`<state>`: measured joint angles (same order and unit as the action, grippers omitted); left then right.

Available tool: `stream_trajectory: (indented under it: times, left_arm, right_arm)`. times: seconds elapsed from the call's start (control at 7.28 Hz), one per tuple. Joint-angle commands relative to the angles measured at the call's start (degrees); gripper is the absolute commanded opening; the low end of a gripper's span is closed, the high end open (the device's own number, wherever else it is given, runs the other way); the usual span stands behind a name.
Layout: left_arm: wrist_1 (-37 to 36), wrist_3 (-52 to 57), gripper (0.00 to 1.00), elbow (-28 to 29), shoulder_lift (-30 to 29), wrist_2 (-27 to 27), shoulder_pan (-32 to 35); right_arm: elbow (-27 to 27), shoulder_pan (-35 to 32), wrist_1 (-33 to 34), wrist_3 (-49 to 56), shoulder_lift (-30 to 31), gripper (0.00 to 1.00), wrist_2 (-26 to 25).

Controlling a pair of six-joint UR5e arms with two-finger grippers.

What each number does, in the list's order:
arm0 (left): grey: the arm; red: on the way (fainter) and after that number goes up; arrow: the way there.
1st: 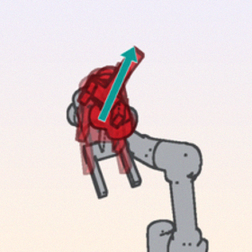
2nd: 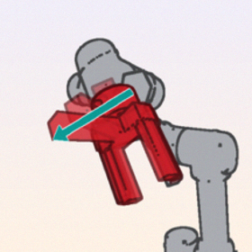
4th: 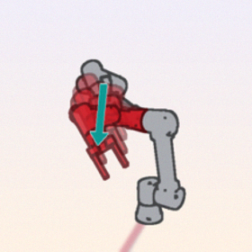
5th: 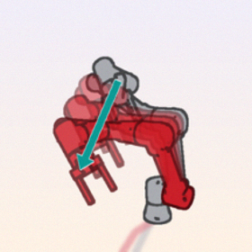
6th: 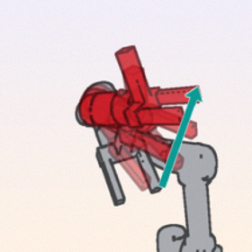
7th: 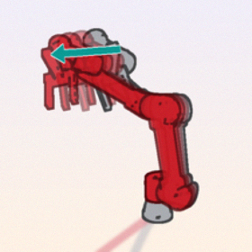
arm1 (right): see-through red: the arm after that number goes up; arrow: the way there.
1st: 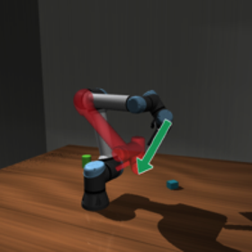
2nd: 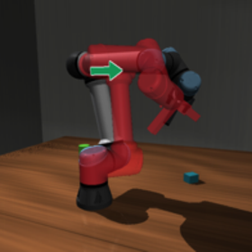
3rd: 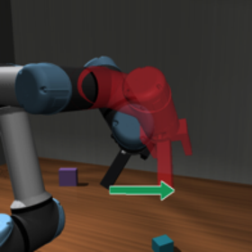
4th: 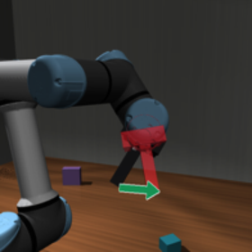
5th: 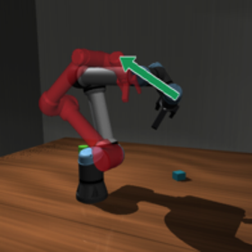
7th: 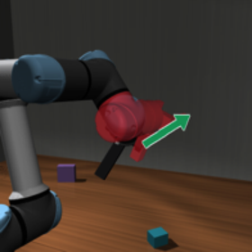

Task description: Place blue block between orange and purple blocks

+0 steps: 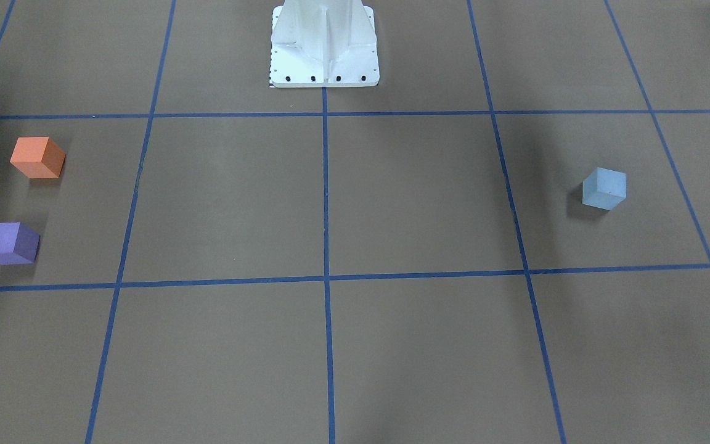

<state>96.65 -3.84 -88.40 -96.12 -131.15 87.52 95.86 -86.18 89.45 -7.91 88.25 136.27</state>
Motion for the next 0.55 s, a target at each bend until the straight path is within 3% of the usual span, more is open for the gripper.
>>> stream_trajectory:
  times: [0.0,0.41]
  left_arm:
    - [-4.71,-0.03,1.00,-5.43,1.61,-0.24,0.10]
    - [-4.20,-0.55,1.00,-7.22,3.55,-0.33,0.02]
  right_arm:
    - [0.38,-0.13,0.02,0.00,0.17,1.00,-0.04]
    - [0.73,-0.13,0.02,0.00,0.87,1.00,0.92]
